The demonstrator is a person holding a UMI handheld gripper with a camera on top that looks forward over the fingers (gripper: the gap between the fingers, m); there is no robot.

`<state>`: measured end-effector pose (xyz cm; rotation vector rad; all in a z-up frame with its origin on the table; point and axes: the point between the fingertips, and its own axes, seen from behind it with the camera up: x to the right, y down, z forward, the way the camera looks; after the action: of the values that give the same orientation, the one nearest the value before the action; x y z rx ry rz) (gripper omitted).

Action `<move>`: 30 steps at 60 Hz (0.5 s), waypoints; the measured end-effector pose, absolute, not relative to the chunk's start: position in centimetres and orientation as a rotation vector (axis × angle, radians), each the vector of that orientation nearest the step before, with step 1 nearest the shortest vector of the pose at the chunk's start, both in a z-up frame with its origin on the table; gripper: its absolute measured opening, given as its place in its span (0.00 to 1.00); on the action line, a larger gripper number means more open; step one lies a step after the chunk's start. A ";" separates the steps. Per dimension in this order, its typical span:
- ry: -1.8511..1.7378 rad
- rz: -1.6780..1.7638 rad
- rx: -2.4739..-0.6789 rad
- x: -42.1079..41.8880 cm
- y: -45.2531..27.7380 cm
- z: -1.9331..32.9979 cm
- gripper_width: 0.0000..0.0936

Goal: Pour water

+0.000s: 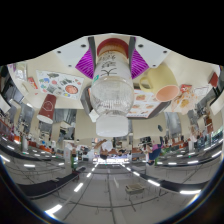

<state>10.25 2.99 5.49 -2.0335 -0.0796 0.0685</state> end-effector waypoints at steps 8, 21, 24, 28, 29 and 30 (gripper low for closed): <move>-0.093 0.071 -2.010 10.5 2.9 5.6 0.55; -0.099 0.064 -2.087 10.6 1.3 6.1 0.87; -0.092 0.038 -2.109 10.7 0.1 6.6 0.91; -0.082 0.024 -2.136 10.6 -2.0 7.7 0.90; -0.076 0.020 -2.142 10.5 -2.6 8.0 0.90; -0.069 0.016 -2.149 10.4 -3.2 8.3 0.90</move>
<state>10.45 -3.20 8.34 -2.1488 -0.0693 0.0157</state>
